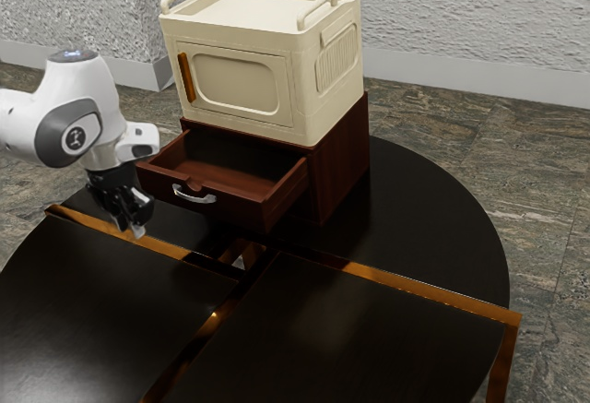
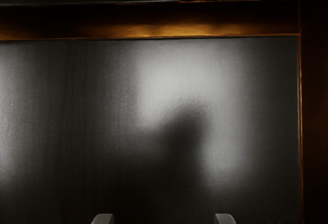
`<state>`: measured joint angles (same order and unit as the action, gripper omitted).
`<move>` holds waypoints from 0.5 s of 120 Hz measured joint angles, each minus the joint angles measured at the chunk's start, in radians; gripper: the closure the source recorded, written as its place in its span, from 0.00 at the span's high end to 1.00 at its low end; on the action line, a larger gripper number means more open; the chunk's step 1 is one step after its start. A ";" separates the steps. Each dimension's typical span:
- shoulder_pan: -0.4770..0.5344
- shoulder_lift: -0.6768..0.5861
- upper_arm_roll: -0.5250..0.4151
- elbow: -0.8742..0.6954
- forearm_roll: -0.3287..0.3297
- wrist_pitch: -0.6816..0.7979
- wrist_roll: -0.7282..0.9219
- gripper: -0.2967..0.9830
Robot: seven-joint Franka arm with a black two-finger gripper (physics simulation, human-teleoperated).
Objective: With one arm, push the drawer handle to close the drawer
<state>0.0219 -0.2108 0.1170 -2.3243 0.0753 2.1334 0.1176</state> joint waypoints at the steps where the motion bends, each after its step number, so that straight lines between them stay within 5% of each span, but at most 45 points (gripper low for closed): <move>1: 0.000 0.000 0.000 0.000 -0.001 0.001 0.002 0.35; 60: 0.002 0.179 -0.022 0.149 -0.035 0.098 0.076 0.26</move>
<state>0.0236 -0.0317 0.0955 -2.1752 0.0400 2.2316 0.1940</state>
